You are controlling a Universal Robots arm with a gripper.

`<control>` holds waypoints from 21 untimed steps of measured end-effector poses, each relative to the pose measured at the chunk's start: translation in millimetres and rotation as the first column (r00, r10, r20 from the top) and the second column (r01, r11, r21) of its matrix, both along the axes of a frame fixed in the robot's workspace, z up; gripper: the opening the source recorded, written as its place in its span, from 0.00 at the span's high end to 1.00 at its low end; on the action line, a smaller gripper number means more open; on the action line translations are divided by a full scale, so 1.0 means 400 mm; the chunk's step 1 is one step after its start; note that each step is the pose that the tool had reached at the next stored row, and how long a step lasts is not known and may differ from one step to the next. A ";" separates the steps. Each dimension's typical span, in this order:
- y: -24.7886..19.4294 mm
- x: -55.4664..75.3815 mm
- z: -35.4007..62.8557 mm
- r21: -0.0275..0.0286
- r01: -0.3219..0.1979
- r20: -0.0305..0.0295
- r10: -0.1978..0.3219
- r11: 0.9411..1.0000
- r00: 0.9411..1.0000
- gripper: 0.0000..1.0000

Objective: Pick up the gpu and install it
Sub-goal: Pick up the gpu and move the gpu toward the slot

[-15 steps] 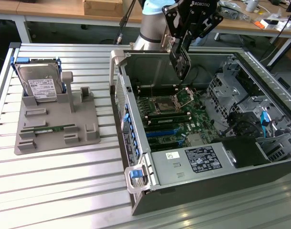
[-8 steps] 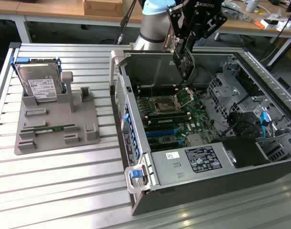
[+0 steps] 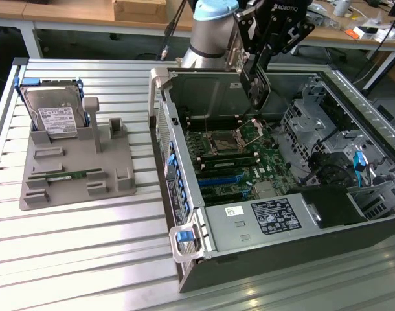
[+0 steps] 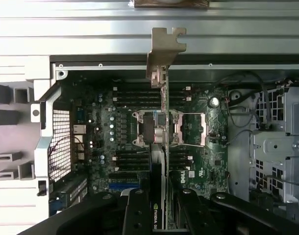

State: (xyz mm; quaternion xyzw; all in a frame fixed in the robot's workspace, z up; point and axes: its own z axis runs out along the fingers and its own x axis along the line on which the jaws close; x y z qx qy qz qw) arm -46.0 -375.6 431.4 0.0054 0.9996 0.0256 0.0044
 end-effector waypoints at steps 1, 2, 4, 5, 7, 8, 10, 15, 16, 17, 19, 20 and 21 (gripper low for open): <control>-0.002 0.003 0.000 0.000 0.000 0.000 0.000 1.000 1.000 0.74; -0.007 0.005 0.000 0.000 0.000 0.000 0.000 1.000 1.000 0.74; -0.018 0.012 0.000 0.000 0.000 0.000 0.000 1.000 1.000 0.74; -0.024 0.016 0.000 0.000 0.000 0.000 0.000 1.000 1.000 0.74; -0.036 0.020 0.000 0.000 0.000 0.000 0.000 1.000 1.000 0.74; -0.044 0.021 0.000 0.000 0.000 0.000 0.000 1.000 1.000 0.74; -0.060 0.023 0.000 0.000 0.000 0.000 0.000 1.000 1.000 0.74; -0.094 0.039 0.000 0.000 0.000 0.000 0.000 1.000 1.000 0.74; -0.097 0.041 0.000 0.000 0.000 0.000 0.000 1.000 1.000 0.74; -0.100 0.043 0.000 0.000 0.000 0.000 0.000 1.000 1.000 0.74; -0.111 0.049 0.000 0.000 0.000 0.000 0.000 1.000 1.000 0.74; -0.116 0.052 0.000 0.000 0.000 0.000 0.000 1.000 1.000 0.74; -0.120 0.055 0.000 0.000 0.000 0.000 0.000 1.000 1.000 0.74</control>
